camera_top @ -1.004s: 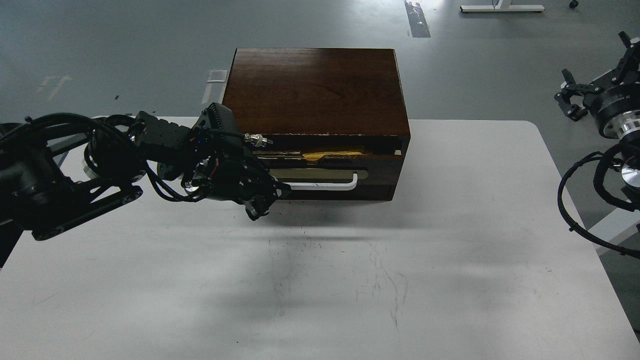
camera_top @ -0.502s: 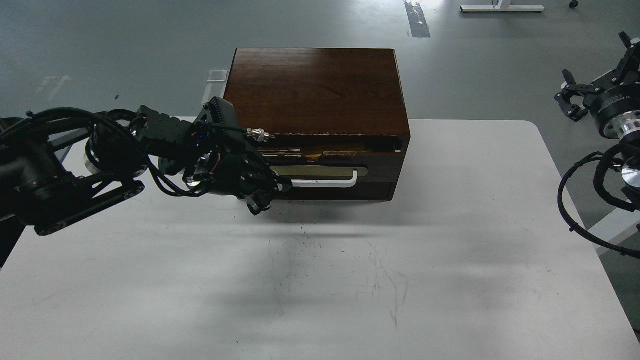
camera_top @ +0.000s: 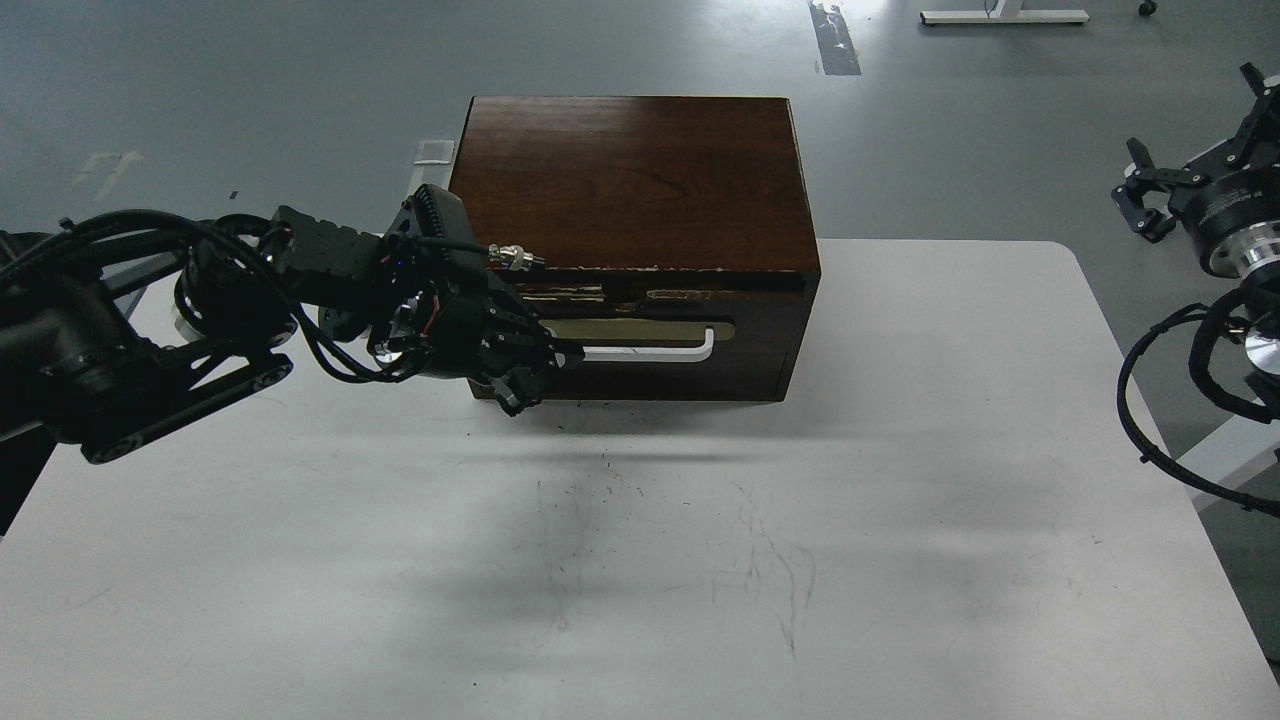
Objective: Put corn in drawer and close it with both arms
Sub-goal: 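Keep pushing the drawer with the left gripper until flush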
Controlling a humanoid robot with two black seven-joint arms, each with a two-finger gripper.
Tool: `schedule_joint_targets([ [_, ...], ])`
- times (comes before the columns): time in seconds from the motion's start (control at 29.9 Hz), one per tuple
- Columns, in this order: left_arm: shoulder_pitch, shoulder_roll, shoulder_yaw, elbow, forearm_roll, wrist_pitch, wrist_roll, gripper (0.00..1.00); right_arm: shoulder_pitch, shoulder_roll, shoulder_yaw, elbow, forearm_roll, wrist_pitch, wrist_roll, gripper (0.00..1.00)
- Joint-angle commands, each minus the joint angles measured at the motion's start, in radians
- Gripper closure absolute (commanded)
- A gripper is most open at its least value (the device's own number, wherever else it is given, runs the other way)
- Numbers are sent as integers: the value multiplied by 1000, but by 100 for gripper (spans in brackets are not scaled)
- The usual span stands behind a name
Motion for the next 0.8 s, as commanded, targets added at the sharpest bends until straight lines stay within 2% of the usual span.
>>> schedule_joint_targets([
  [0.0,1,-10,0,1,0,2,0,100,0,0,0,0,0,-1,0,0],
  [0.77,-18,-35,0,44,-22,22,0,100,2,-3,3,0,1,1,-1,0],
])
